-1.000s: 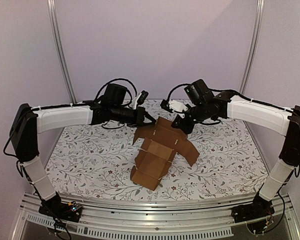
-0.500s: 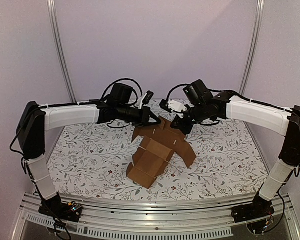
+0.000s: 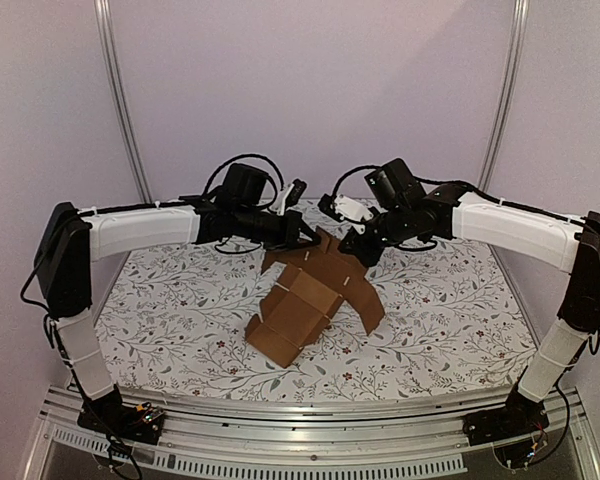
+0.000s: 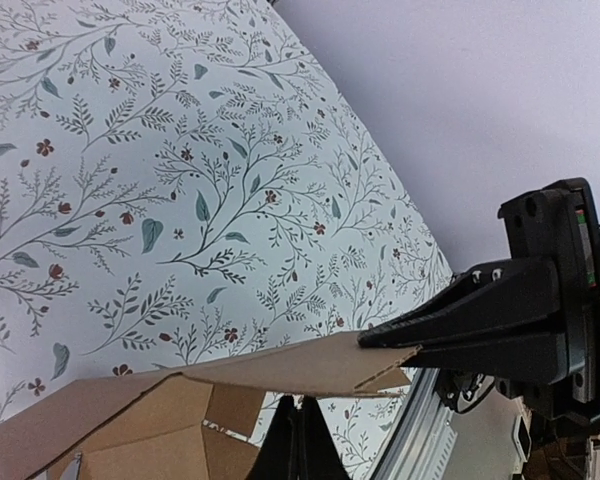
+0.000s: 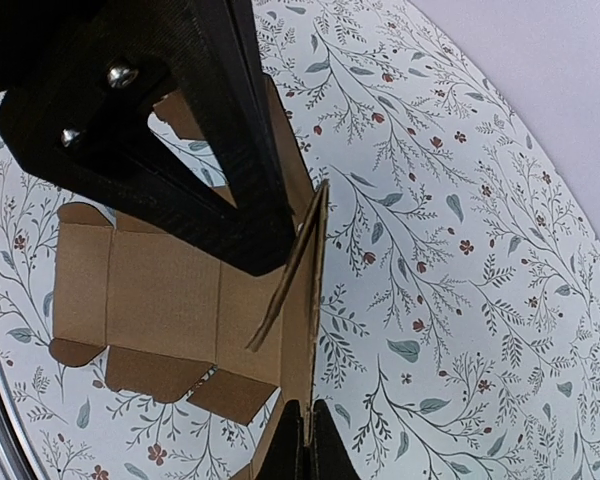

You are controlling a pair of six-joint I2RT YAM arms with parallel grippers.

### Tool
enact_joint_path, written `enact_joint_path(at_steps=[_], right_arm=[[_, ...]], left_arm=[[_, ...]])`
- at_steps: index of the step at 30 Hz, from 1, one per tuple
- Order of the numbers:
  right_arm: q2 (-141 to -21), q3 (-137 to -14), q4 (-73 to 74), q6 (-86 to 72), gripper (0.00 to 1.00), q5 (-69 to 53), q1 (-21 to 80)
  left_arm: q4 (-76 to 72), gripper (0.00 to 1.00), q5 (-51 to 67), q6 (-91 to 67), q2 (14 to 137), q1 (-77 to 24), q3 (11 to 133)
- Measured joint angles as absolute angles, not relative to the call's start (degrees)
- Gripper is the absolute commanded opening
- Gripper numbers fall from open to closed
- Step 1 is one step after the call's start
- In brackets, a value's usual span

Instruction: Fold the paper box

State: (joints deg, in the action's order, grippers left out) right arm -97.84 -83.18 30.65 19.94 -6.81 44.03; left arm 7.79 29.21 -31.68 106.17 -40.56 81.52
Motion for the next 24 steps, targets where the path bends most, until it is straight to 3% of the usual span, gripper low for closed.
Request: enact_joint_path(at_steps=[24], right_arm=[[-105.78, -87.37, 37.78, 4.86, 0.0, -16.08, 36.45]], left_arm=[[24.99, 0.0, 6.9, -23.4, 105.08, -41.78, 81.25]])
